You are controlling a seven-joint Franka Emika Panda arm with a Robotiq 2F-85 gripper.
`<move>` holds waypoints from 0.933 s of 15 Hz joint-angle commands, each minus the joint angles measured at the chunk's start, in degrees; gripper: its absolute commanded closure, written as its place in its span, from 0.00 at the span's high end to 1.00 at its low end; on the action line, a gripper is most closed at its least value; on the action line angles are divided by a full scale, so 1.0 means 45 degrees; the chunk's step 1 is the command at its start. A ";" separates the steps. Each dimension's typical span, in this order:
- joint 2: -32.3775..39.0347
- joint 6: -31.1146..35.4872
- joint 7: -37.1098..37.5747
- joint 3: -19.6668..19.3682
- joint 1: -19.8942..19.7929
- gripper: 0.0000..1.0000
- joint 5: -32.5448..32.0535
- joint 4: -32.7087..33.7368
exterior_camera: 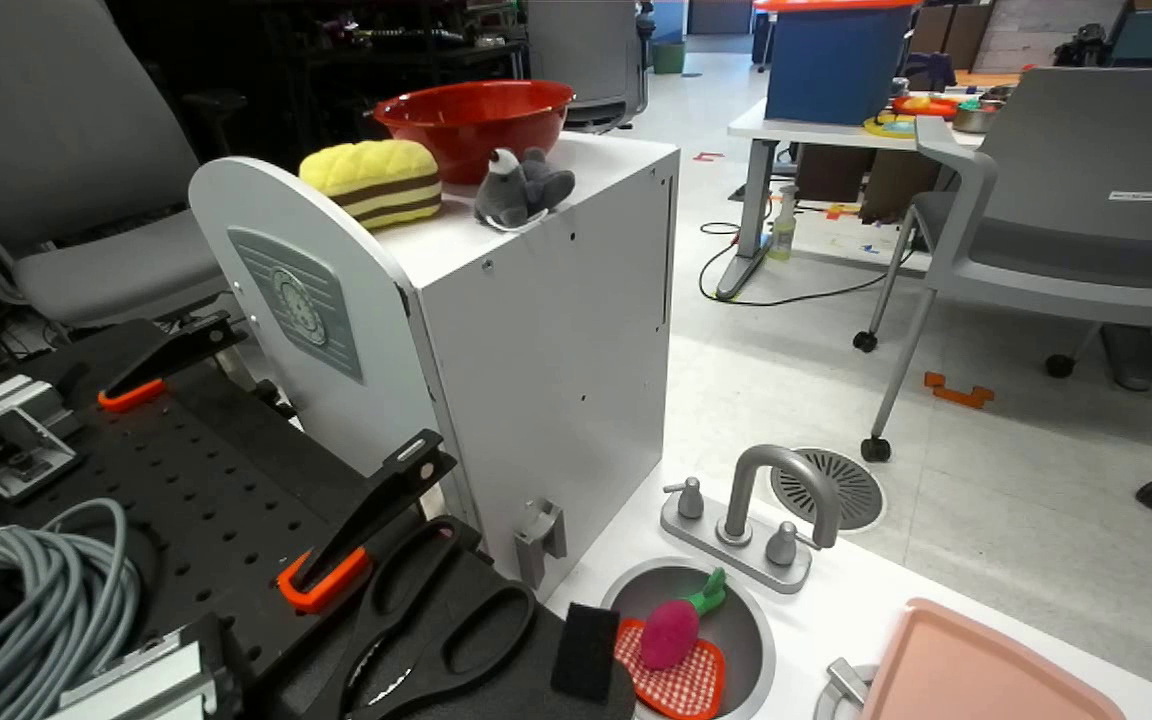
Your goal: Put the yellow object inside the red bowl
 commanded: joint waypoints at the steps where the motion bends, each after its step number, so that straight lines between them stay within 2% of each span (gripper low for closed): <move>1: 0.0282 -0.0382 -0.0622 0.0145 0.0230 1.00 -0.0656 0.0210; 9: 0.0883 -0.1039 -0.2001 0.0538 0.0777 1.00 -0.2795 0.0175; 11: 0.0872 -0.0749 -0.1957 0.0566 0.0825 1.00 -0.2652 0.0186; 14: 0.0758 -0.0556 -0.1606 0.0458 0.0751 1.00 -0.1573 0.0391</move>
